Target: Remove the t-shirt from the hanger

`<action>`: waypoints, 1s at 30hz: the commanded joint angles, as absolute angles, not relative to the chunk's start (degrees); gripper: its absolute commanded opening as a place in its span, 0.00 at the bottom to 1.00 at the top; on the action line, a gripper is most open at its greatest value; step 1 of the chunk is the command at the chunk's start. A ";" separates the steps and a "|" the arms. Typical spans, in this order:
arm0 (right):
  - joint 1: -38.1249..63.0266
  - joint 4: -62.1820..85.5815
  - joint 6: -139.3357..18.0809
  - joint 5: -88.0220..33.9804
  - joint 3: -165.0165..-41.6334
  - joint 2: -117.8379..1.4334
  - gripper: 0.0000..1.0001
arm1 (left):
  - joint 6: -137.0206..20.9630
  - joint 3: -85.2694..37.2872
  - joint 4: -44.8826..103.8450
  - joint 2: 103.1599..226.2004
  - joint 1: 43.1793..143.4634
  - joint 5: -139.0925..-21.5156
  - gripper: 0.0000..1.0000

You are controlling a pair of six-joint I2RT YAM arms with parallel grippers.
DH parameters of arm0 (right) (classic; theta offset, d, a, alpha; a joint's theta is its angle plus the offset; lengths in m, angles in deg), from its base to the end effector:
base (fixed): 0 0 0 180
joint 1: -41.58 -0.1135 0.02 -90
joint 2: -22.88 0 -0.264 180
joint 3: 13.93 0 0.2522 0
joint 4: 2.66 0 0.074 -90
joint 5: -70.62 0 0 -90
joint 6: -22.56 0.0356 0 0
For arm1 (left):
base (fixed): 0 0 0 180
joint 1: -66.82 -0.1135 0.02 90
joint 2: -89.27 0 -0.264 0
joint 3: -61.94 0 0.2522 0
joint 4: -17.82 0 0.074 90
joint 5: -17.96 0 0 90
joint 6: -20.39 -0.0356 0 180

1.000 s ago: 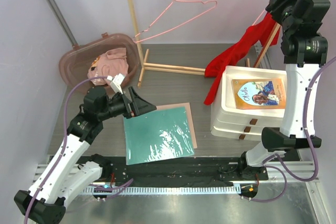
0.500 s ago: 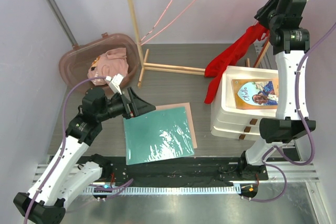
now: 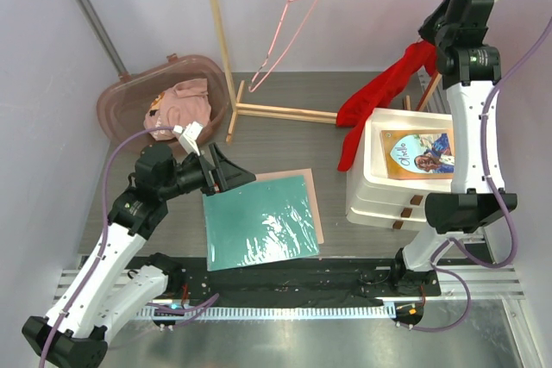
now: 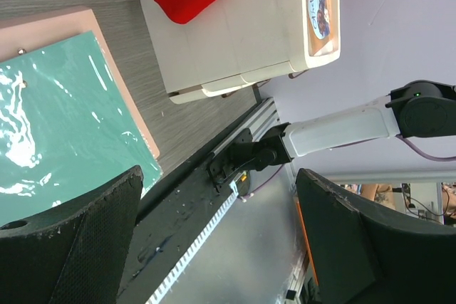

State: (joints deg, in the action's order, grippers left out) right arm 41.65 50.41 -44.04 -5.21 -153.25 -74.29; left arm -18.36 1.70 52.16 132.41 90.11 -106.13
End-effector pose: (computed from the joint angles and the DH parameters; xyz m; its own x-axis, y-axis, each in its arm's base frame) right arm 0.3465 -0.0091 0.5241 -0.0779 0.3852 -0.9196 0.2969 0.8895 0.3474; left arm 0.1457 -0.0845 0.3375 -0.8092 -0.3548 -0.4683 0.3004 0.4350 -0.8488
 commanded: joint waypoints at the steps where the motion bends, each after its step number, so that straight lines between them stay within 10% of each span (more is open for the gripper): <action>1: 37.54 47.93 -48.63 3.81 -153.29 -74.07 0.10 | -18.02 0.19 52.41 131.64 90.38 -106.32 0.87; 30: 31.82 -25.54 -67.18 6.37 -105.03 -60.44 0.01 | -17.93 -2.45 60.76 128.56 90.38 -103.68 0.86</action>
